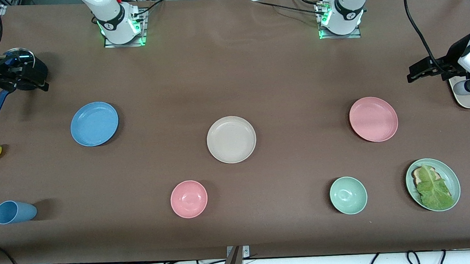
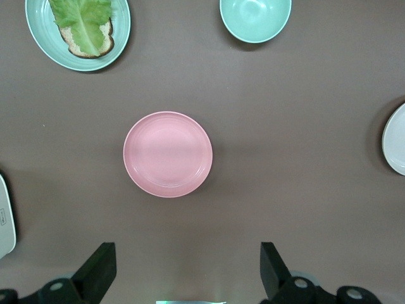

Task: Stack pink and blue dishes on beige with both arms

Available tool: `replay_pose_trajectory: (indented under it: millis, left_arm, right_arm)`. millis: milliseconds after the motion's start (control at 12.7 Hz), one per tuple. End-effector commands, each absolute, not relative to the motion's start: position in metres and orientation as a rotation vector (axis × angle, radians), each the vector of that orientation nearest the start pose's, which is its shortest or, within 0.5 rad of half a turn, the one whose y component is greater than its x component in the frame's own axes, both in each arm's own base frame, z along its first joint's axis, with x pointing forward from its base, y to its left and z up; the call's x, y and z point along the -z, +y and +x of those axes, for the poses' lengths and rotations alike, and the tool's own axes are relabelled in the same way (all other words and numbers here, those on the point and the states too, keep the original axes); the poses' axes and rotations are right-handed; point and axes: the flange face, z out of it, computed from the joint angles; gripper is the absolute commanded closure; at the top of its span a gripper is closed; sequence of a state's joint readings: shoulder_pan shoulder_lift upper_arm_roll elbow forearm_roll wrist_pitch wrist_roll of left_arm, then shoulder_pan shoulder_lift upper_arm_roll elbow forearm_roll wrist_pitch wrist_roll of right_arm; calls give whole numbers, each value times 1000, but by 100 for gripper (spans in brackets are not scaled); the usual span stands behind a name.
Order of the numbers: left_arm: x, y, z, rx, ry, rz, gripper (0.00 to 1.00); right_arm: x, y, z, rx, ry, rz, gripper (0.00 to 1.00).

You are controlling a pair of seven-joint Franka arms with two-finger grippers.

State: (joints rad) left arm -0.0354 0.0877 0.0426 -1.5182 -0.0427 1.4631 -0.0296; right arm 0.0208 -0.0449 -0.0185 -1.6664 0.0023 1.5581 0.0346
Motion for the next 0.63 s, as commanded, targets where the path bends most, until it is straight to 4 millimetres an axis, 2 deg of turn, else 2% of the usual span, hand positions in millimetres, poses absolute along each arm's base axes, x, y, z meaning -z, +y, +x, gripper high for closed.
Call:
replay_pose_trajectory:
  millis: [0,237,474,553]
  left_arm:
    - [-593,-2,568,-222,-21,-3185,0]
    - [-592,-7,569,-228,-9,-3186,0]
    - [-602,-3,571,-191,-23,-3187,0]
    - [-597,-1,573,-205,-25,-3188,0]
  right_arm:
    - [-610,3,531,-96,60,-3124,0]
    - [-610,4,531,-96,58,-3125,0]
    - [-610,3,531,-96,60,-3124,0]
    - [-610,4,531,-96,58,-3125,0]
